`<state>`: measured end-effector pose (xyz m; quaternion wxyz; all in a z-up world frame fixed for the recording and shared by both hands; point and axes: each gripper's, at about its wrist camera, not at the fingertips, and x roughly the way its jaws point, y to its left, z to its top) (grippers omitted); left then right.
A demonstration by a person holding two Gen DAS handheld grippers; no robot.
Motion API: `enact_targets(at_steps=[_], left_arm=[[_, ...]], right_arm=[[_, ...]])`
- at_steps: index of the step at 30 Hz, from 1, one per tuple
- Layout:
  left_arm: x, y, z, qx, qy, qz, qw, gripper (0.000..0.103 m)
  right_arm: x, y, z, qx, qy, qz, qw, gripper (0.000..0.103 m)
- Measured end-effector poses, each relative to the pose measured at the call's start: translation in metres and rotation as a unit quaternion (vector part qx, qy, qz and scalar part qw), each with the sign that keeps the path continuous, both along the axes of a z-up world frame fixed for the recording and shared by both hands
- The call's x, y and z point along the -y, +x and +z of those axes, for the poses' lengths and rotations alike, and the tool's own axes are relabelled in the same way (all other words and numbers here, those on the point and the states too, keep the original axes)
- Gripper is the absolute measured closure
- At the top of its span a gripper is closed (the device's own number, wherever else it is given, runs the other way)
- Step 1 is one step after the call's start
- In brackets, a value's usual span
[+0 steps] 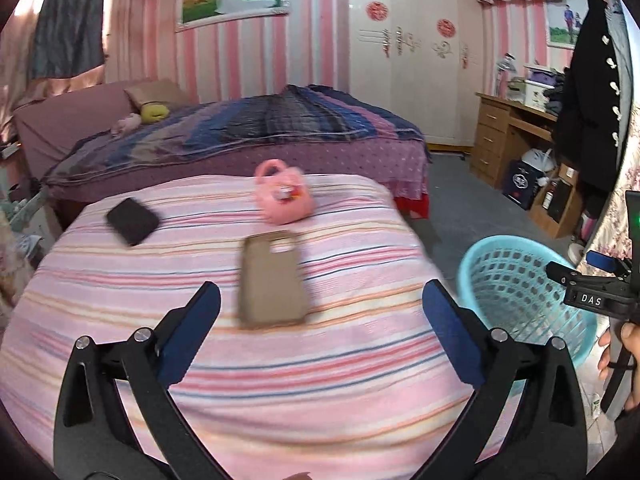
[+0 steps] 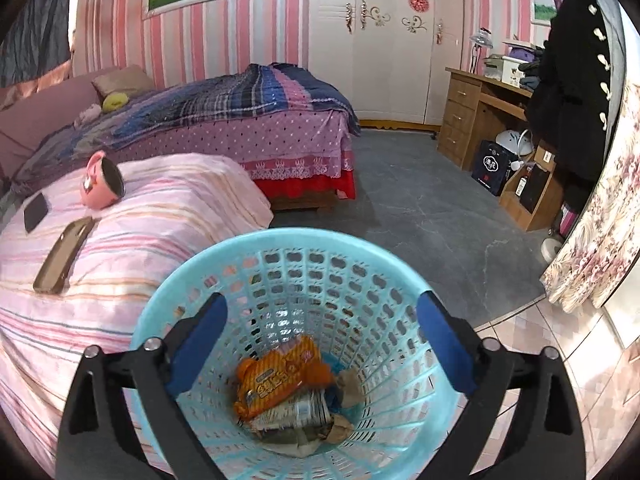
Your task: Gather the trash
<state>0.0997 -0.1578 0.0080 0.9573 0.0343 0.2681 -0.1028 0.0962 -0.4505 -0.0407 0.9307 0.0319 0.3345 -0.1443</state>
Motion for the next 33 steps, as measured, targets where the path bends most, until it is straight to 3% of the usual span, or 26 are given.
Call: enact_targets(at_steps=[7,18,33], left_arm=[[-0.067,-0.030,-0.004,-0.010,-0.023,0.037,0.9990,0.005],[-0.117,-0.087,-0.021,-0.012,-0.020,0.056,0.9981,0.005],[-0.138,-0.120,-0.021,0.025,-0.006,0.061,0.9978,0.005]], right_arm=[[-0.054,-0.023,0.015,0.011,-0.011,0.052,0.999,0.005],[-0.155,-0.095,0.031,0.069,0.009,0.087,0.994,0.005],[-0.224,-0.137,0.035,0.104,-0.018,0.095,0.990,0.005]])
